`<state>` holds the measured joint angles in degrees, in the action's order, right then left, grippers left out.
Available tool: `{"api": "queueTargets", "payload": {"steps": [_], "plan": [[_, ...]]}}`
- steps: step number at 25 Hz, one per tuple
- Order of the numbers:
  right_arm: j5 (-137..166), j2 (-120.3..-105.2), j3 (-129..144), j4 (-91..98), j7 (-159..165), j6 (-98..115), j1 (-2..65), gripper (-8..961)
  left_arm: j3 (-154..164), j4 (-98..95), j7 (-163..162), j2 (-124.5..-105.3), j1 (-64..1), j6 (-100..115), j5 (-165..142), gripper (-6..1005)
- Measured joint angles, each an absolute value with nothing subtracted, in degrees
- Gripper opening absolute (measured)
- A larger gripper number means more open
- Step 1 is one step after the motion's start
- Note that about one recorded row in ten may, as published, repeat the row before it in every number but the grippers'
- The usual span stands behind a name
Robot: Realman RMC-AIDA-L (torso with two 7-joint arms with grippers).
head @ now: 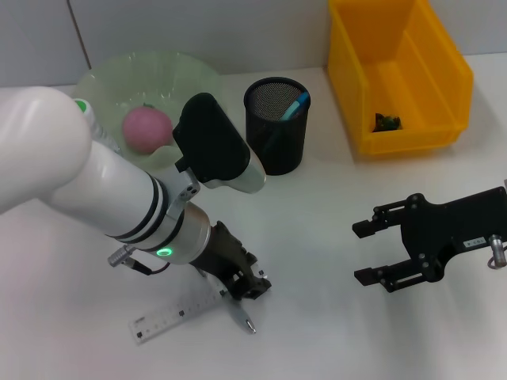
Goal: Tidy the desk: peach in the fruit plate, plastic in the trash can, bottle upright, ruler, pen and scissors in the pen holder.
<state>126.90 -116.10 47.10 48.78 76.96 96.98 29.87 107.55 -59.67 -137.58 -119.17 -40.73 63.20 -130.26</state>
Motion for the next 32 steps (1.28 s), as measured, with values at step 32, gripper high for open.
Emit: {"api": "queueTargets", "payload": {"steps": [32], "plan": [[127.2, -114.82, 43.9, 49.1, 79.4, 97.2, 29.3, 722, 72.2, -78.6, -132.5, -118.65, -32.2, 72.0, -104.6, 398]]}}
